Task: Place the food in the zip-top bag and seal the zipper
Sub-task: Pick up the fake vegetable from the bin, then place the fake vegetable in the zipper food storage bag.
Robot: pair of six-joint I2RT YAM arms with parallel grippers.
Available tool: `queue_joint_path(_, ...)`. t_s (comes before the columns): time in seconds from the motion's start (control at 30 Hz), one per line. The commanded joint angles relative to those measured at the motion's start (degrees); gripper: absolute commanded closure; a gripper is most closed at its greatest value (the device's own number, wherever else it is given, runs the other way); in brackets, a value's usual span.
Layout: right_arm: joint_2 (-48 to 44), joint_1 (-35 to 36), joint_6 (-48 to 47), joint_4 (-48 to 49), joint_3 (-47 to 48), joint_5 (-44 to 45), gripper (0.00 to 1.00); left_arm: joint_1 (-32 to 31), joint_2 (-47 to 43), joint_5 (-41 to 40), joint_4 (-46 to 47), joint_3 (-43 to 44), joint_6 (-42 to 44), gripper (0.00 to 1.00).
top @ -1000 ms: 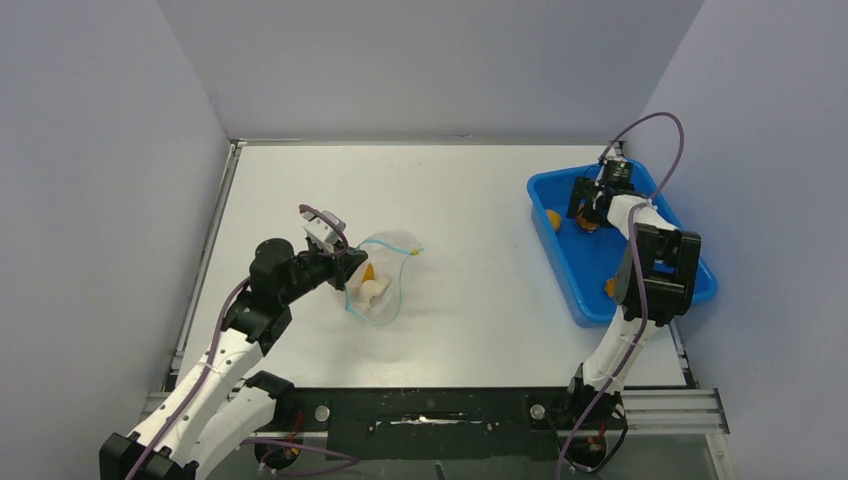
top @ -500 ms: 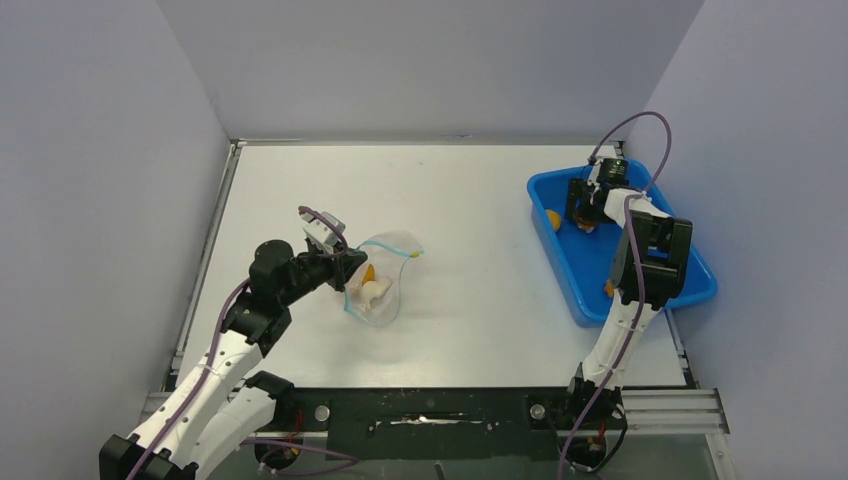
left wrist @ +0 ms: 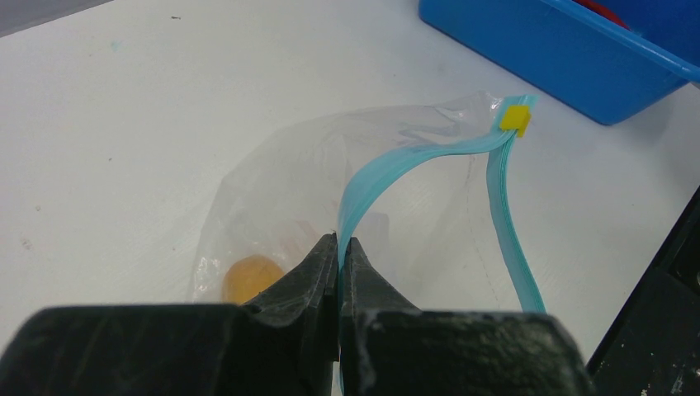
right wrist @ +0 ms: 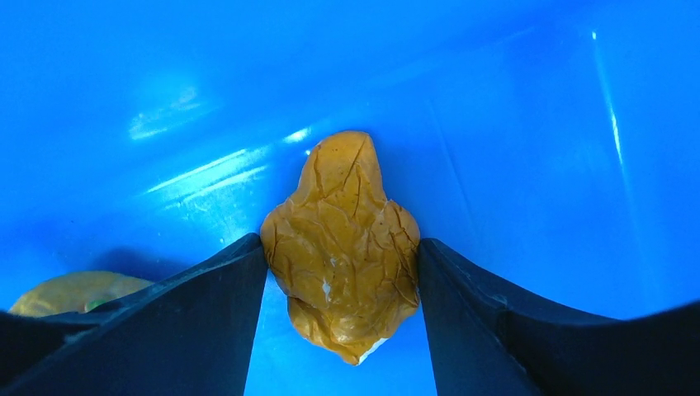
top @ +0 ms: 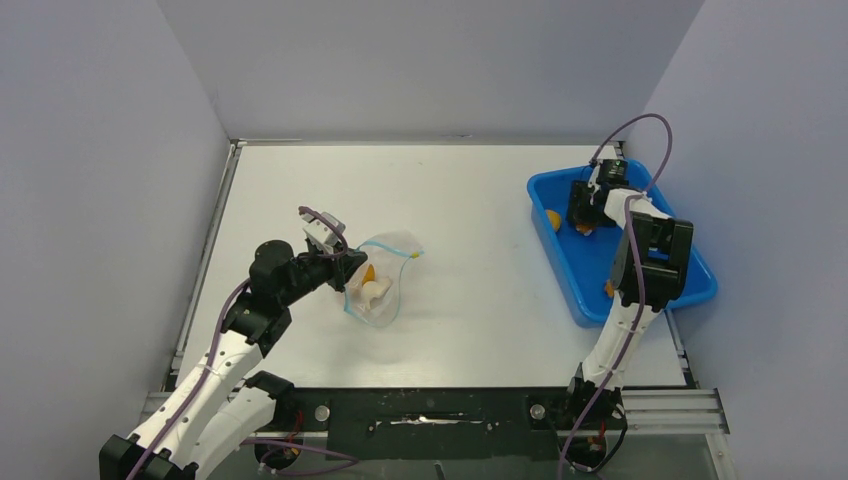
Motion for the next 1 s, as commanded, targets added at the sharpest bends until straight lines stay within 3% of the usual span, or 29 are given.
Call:
queue_joint_path(0.0, -4.78, 0.17, 3.31, -2.95, -0.24, 2.19, 0.38, 0.07, -1.01, -0.02, 3.47, 0.56, 0.62, 1.0)
queue_joint_path(0.37, -14.86, 2.53, 6.1, -5.82, -3.94, 8.34, 0.41, 0.07, -1.05, -0.2, 3.21, 0.69, 0.89, 1.0)
queue_joint_path(0.67, -27.31, 5.02, 7.9, -7.33, -7.66, 8.33, 0.42, 0.07, -1.26, 0.34, 4.29, 0.38, 0.05, 1.0)
queue_joint_path(0.97, -41.16, 7.21, 11.93, -3.01, -14.95, -6.33, 0.43, 0.07, 0.41, -2.44, 7.95, 1.07, -5.02, 1.0)
